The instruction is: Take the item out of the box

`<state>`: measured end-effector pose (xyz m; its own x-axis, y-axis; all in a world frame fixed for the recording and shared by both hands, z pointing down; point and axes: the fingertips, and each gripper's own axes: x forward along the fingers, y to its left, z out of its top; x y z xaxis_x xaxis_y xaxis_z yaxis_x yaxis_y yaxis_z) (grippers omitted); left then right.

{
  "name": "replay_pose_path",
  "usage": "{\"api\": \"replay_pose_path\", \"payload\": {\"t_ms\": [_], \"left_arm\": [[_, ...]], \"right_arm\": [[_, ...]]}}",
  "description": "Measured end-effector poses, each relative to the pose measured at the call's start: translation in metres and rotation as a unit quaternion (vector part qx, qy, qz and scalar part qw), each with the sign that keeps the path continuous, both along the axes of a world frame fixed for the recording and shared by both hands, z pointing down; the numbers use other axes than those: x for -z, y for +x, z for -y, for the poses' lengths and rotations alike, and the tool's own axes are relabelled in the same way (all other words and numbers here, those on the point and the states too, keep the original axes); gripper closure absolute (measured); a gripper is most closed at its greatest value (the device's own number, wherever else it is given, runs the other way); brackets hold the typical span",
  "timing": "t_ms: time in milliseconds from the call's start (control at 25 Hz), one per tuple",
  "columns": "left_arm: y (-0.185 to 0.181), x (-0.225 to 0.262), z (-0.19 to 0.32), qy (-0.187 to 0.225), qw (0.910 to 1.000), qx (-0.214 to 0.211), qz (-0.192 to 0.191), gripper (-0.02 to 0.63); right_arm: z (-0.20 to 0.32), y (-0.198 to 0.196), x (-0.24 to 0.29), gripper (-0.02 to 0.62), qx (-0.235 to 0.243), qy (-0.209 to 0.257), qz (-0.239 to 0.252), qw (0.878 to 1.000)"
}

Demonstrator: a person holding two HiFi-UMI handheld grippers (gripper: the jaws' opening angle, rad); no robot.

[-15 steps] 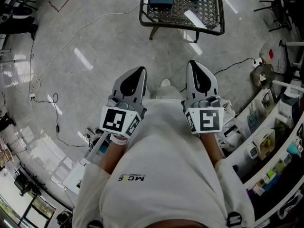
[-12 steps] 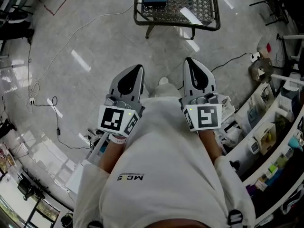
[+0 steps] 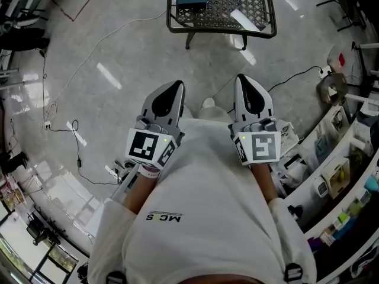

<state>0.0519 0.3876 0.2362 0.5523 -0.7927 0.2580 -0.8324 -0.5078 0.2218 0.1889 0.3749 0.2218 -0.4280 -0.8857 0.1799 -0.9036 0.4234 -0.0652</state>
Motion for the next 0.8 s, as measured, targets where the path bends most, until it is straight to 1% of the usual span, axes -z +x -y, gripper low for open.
{"api": "replay_pose_path", "payload": {"t_ms": [120, 240, 400, 600, 800], "left_arm": [[0.004, -0.009, 0.0, -0.013, 0.9999, 0.003, 0.001, 0.581], [0.006, -0.012, 0.01, -0.017, 0.9998, 0.003, 0.012, 0.581], [0.0, -0.016, 0.034, -0.026, 0.9996, 0.009, 0.006, 0.581], [-0.021, -0.022, 0.091, -0.028, 0.9994, 0.017, -0.005, 0.581], [-0.054, -0.023, 0.172, -0.031, 0.9992, 0.015, -0.02, 0.581]], "right_arm": [[0.003, 0.012, -0.011, 0.58, 0.0, -0.011, 0.003, 1.0], [0.012, 0.02, -0.02, 0.58, -0.002, -0.021, 0.008, 1.0], [0.036, 0.016, -0.028, 0.58, 0.003, -0.034, 0.008, 0.999], [0.094, -0.004, -0.027, 0.58, 0.006, -0.03, -0.001, 1.0], [0.173, -0.034, -0.02, 0.58, -0.008, -0.029, -0.003, 1.0]]}}
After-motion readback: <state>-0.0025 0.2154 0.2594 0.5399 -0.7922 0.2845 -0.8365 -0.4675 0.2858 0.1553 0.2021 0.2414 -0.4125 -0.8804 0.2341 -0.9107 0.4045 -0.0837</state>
